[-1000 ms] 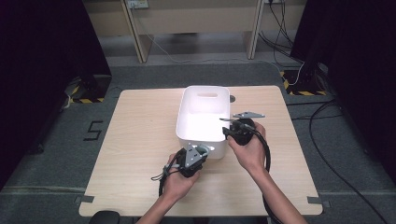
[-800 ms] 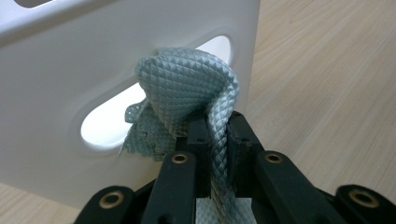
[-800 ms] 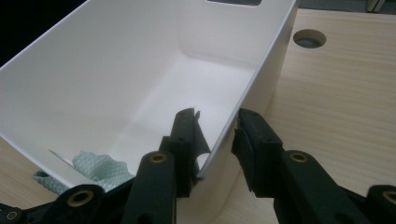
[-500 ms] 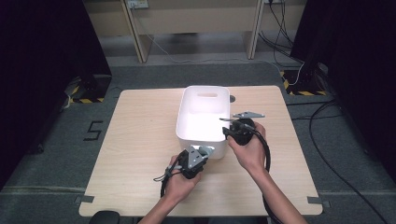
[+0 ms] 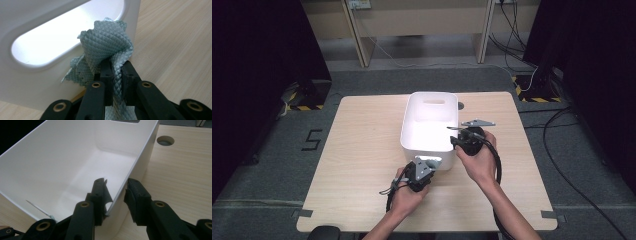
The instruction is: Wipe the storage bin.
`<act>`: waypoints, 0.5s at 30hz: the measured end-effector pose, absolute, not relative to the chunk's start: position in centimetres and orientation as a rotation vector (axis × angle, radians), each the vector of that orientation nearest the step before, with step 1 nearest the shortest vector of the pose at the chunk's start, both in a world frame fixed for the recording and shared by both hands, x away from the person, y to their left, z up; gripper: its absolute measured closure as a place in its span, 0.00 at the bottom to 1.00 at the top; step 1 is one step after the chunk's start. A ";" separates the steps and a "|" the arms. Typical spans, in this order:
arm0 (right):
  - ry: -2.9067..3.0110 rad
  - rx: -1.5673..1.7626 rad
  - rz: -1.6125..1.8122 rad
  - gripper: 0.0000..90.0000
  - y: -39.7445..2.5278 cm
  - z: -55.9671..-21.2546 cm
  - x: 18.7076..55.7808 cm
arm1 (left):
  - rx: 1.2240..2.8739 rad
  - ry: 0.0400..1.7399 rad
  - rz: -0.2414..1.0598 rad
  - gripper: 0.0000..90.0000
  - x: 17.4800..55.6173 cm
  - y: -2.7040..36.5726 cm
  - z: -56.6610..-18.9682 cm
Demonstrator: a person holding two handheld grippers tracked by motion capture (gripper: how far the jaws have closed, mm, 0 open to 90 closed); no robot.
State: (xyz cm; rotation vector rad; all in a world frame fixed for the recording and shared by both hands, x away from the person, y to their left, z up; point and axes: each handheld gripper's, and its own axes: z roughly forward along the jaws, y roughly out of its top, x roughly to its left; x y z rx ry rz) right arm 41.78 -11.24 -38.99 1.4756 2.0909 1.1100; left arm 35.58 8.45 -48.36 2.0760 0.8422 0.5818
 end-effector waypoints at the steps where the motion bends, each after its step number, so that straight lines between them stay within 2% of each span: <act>1: 2.091 1.474 1.110 0.77 -11.3 -39.0 41.8 | 2.084 0.841 0.579 0.91 35.6 8.4 -48.4; 15: 2.088 1.473 1.107 0.77 -11.2 -39.0 41.8 | 2.125 0.860 0.555 0.91 36.1 8.0 -49.7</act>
